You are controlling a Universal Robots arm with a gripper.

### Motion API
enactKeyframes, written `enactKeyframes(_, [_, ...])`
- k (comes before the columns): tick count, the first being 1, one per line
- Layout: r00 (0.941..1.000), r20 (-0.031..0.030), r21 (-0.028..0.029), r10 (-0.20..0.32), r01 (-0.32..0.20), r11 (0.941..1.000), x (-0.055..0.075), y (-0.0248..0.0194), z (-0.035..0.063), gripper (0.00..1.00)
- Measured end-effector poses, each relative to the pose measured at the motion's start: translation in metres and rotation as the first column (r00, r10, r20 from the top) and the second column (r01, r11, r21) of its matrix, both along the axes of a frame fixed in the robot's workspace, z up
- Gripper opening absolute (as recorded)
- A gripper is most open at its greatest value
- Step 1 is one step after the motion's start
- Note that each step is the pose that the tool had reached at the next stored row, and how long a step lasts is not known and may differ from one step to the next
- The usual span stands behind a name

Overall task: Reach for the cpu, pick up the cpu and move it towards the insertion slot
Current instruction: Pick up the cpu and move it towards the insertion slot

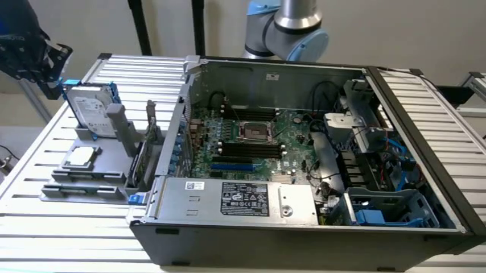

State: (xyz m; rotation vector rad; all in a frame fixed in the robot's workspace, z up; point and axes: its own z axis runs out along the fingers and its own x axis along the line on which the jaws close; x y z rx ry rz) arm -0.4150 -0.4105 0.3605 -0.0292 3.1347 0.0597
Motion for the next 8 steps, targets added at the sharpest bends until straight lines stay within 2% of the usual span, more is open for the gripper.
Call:
enactKeyframes(4, [1.0000, 0.0000, 0.0000, 0.000, 0.000, 1.0000, -0.014, 0.0025, 0.0000, 0.11])
enactKeyframes(8, [1.0000, 0.0001, 0.0001, 0.000, 0.000, 1.0000, -0.015, 0.0036, 0.0000, 0.11])
